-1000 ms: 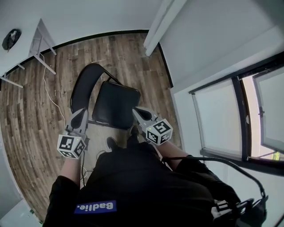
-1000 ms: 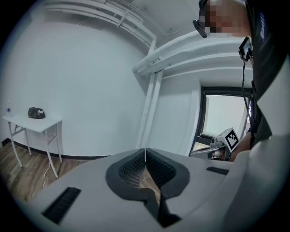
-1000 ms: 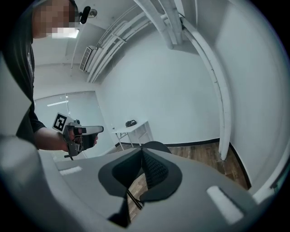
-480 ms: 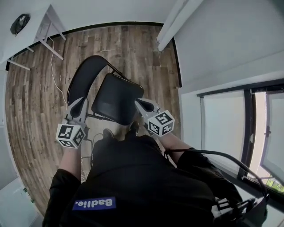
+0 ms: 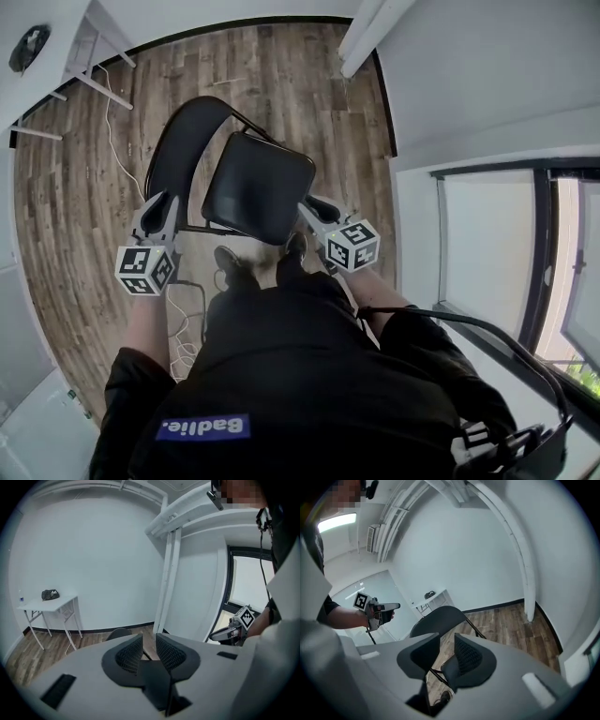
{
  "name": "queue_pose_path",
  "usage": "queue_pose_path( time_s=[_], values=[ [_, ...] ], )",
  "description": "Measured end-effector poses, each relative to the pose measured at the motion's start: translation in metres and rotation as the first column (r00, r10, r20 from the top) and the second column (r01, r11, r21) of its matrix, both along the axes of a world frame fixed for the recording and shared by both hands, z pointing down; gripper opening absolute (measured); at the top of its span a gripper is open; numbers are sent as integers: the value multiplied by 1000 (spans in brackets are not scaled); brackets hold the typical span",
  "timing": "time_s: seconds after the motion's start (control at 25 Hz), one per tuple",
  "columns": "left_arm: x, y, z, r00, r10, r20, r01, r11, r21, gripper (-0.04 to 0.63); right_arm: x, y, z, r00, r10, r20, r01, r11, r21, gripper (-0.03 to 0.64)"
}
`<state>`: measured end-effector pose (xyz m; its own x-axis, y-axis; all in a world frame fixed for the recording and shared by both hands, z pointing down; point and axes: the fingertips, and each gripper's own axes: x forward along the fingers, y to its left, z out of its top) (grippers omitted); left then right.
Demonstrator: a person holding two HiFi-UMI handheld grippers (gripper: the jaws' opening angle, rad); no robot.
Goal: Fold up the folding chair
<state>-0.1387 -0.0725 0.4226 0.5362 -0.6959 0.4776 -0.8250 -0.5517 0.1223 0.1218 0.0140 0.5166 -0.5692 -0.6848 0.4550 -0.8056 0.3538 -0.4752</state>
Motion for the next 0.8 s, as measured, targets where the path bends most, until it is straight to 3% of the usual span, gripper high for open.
queue_pose_path(
  time_s=[0.24,0.48,0.8],
  values=[
    [-45,-37,39,999,-10,37,12,999,-35,121,-11,-2,59,994,99,43,-91,983,-157,139],
    [-73,-70,78,993,-20,116,23,999,-28,144,-2,-8,111,988,151,0,-147,958,-247,181],
    [-113,-85,130,984,8,178,14,992,-126,190,13,2,193,976,207,-74,-220,896,-386,219]
  ],
)
